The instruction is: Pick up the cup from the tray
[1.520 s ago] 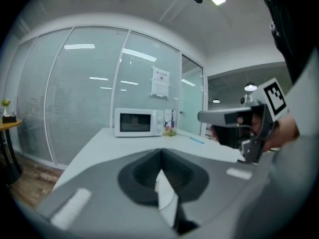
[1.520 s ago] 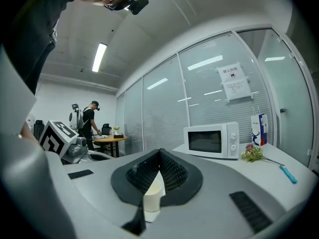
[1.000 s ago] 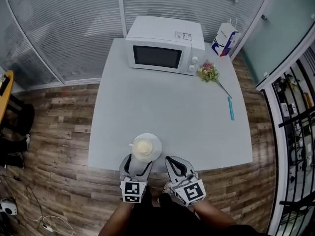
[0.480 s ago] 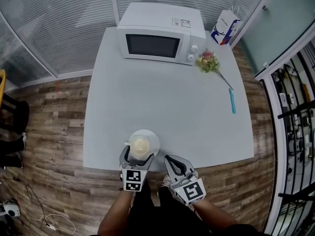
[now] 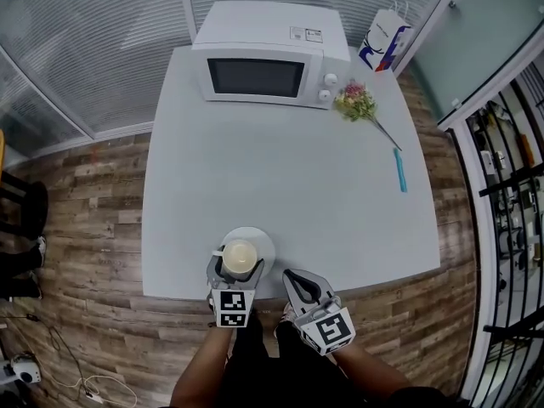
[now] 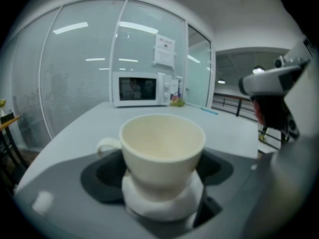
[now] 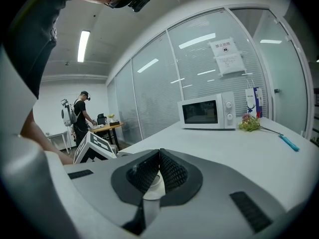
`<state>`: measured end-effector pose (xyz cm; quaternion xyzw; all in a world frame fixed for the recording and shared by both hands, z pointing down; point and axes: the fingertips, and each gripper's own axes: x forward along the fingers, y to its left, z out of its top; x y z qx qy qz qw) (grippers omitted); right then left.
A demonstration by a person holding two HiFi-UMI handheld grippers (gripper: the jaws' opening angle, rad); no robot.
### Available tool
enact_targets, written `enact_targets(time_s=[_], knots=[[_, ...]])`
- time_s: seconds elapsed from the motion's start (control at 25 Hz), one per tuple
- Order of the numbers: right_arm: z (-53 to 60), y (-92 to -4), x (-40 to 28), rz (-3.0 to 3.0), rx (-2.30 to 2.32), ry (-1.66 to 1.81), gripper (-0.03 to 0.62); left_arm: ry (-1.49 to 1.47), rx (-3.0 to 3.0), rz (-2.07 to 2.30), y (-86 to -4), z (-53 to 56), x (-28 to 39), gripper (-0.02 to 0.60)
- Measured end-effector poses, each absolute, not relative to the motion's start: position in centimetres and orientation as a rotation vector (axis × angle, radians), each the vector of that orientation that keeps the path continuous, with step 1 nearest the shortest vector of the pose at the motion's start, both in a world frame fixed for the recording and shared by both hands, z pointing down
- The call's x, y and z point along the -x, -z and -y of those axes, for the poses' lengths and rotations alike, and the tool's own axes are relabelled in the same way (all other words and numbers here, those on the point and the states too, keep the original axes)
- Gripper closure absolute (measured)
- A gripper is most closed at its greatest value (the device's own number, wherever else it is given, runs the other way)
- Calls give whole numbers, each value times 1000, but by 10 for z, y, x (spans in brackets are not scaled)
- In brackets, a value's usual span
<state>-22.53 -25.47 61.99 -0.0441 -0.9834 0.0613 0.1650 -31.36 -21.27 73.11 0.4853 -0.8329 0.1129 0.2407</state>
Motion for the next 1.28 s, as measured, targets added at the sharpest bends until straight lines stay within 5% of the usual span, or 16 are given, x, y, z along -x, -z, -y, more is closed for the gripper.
enact_targets(time_s=[1.28], knots=[[283,-542,220,2990,37,7,588,-287,-1569,2420,-577,206,277,158]])
